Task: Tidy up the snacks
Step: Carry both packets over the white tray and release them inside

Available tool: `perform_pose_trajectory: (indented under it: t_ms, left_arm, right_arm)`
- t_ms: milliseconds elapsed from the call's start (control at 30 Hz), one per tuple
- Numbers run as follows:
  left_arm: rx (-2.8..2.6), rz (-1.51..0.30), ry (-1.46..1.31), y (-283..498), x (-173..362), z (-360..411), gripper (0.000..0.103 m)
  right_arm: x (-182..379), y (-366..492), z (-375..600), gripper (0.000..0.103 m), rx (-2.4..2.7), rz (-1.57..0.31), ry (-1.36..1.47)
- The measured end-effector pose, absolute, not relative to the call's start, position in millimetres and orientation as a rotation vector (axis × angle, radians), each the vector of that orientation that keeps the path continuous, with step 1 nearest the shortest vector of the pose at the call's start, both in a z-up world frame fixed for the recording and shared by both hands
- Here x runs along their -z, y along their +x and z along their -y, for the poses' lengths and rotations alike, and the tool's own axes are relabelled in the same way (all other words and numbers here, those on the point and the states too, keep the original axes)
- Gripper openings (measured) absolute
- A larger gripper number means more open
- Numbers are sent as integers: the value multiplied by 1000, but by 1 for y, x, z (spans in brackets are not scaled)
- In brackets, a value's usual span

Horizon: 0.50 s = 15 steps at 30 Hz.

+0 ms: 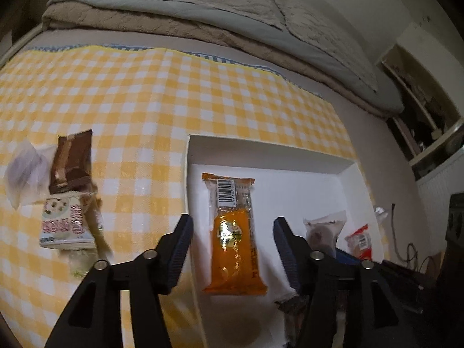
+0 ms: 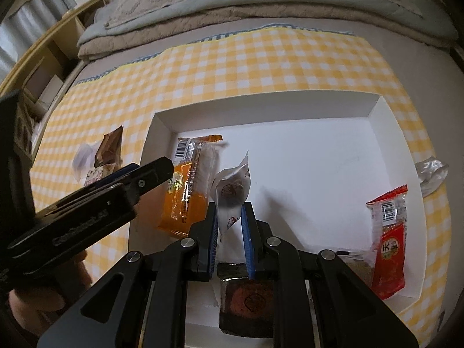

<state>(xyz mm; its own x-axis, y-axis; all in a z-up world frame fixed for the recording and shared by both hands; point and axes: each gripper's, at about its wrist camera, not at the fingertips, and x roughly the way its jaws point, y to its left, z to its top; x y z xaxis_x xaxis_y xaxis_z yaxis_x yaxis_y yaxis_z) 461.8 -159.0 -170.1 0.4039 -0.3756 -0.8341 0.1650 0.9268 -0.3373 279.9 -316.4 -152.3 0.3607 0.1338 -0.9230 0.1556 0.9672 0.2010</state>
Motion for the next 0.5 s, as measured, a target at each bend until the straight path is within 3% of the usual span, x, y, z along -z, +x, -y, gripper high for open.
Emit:
perform_pose_trajectory:
  t_ms: [500]
  left_arm:
    - [363, -1088, -87, 435, 149, 142, 59]
  right_arm:
    - [152, 266, 335, 21, 95, -1233, 298]
